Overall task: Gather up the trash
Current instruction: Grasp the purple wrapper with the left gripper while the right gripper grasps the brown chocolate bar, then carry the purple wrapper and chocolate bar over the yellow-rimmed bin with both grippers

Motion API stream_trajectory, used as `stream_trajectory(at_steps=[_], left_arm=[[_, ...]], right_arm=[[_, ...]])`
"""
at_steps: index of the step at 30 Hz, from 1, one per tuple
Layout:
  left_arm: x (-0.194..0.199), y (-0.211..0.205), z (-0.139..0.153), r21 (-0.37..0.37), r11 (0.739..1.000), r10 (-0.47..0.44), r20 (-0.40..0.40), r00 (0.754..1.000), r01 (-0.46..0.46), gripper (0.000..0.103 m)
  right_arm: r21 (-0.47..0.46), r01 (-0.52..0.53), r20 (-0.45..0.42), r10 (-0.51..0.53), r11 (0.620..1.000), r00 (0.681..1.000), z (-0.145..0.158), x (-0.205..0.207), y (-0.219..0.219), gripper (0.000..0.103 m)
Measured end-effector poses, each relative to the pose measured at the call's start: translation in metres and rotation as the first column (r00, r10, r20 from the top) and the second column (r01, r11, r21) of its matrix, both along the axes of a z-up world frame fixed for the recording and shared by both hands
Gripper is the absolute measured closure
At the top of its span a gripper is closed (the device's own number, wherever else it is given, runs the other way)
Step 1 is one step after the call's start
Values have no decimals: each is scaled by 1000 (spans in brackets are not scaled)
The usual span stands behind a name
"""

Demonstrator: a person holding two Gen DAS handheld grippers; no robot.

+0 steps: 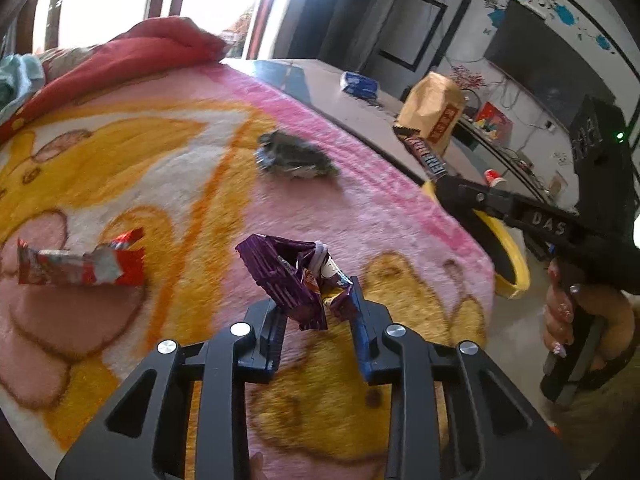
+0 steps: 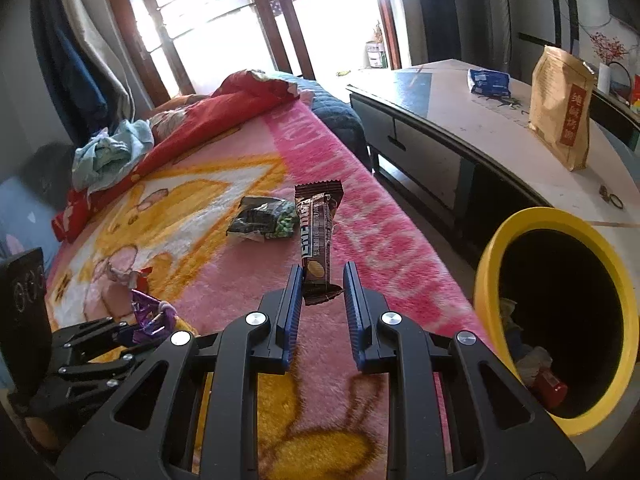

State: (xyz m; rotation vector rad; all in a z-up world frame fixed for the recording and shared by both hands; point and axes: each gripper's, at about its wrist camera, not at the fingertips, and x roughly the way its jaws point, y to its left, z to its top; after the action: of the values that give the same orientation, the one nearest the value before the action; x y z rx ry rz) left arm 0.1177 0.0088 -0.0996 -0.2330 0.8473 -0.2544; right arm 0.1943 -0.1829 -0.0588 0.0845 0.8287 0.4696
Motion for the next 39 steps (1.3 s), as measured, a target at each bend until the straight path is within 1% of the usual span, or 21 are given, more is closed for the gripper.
stream_trajectory(at_steps=[6,10,16,28,39], left_arm=[[6,-16,19,-12,999,-40,47,998,41,77],[12,-31,33,-7,997,-75,85,994,76,77],[17,-56,47,1,991,-130,119,984,131,77],[25,-91,58,5,979,-201,153,968,203,77],[36,-128,63,27,961,-276,170,946,275,77]], right_arm=[[15,37,9,-38,999,999,6,-2,-19,88],[18,62,19,-62,998,998,11,-3,-30,88],[24,110,25,-111,994,994,14,-4,-50,88],[39,205,30,-206,978,978,19,-6,-91,88],[39,319,15,-320,947,947,13,-4,-139,88]])
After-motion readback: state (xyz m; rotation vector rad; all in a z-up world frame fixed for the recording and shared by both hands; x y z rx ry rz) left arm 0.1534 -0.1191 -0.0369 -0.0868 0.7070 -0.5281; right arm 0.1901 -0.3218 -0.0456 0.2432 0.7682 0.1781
